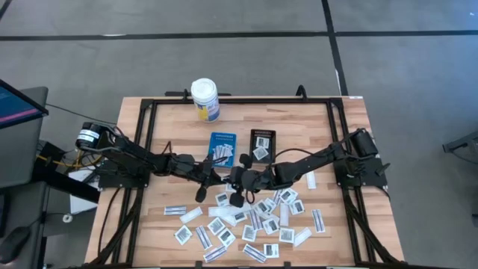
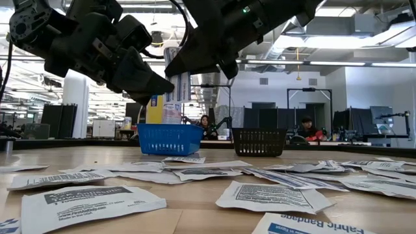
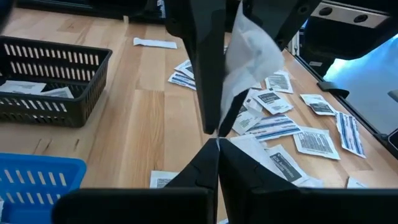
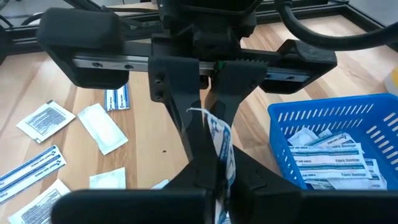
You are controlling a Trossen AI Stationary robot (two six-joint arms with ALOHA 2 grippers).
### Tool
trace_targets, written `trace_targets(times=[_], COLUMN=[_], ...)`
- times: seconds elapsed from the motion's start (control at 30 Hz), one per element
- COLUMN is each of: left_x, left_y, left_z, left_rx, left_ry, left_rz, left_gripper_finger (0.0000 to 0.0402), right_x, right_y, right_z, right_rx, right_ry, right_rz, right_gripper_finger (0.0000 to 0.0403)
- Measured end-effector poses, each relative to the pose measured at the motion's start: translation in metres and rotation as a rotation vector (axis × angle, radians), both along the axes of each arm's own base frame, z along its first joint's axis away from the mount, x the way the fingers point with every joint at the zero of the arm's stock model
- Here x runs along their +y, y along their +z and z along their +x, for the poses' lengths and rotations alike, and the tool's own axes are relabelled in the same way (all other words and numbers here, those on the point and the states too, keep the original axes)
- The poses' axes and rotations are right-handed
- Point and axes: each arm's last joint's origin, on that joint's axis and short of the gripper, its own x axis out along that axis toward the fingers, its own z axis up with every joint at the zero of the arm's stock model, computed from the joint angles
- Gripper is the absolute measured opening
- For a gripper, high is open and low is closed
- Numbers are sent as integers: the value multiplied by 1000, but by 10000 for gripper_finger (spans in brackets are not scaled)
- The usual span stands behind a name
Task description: Pick & Place First Aid Supplies
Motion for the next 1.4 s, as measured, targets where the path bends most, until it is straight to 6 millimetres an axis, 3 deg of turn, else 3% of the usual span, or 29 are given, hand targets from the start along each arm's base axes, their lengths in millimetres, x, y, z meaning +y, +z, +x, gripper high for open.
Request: trace_targets(times=[0.67,0.87,1.1,1.4], left_x=[1,1,1,1], left_y=[0,-4,-3,-2], left_z=[0,-1,0,0], left_rx=[5,30,25,19], left_ry=[8,7,7,8], left_rz=[1,5,5,4], left_gripper_finger=[8,8,8,8], right_x=[4,6,8,15], right_y=[11,26,25,34], right_z=[-7,-10,-11,-23], right_rx=[0,-48,-38,-24], right_ry=[10,8,20,-64], right_rz=[-4,11,7,-100], right_gripper_finger=[7,8,11,11])
